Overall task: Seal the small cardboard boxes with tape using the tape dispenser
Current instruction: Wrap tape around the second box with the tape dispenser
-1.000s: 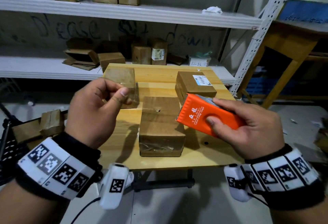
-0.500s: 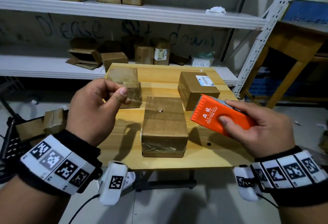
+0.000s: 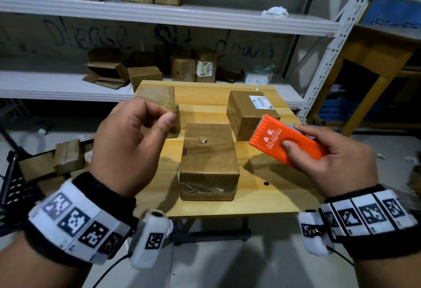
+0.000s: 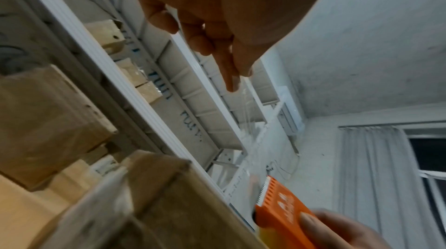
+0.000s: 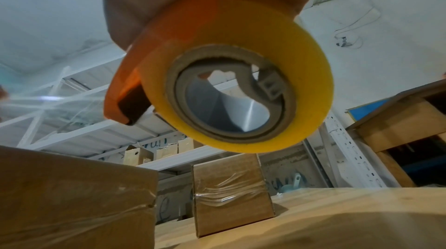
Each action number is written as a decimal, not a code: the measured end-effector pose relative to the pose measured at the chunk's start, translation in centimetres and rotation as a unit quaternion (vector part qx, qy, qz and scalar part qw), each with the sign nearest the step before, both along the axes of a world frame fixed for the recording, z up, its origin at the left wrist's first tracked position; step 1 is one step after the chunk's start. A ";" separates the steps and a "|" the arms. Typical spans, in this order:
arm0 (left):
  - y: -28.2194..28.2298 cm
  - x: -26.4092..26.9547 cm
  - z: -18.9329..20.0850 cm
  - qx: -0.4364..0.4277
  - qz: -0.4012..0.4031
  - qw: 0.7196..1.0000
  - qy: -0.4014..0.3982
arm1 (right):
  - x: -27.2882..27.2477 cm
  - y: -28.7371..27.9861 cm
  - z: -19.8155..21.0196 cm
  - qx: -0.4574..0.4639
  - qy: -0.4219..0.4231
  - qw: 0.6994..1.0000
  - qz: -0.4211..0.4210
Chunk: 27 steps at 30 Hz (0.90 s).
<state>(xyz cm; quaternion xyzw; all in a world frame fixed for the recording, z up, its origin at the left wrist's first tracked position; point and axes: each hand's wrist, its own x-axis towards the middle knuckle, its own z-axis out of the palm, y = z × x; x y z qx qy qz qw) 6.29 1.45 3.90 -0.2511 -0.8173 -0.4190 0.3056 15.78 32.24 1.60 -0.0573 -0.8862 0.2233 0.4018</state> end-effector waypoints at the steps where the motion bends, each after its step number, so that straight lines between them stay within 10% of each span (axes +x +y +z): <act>1: 0.4 0.7 0.2 -0.019 -0.006 1.000 0.023 | -0.1 0.0 0.1 0.000 0.001 1.000 -0.015; 13: 2.4 5.6 1.7 -0.152 -0.082 0.968 0.180 | -1.4 0.5 0.3 -0.055 -0.167 0.966 -0.192; 27: 0.3 3.3 3.0 -0.020 -0.098 0.995 0.001 | -1.6 0.1 -1.1 0.033 -0.282 0.929 -0.237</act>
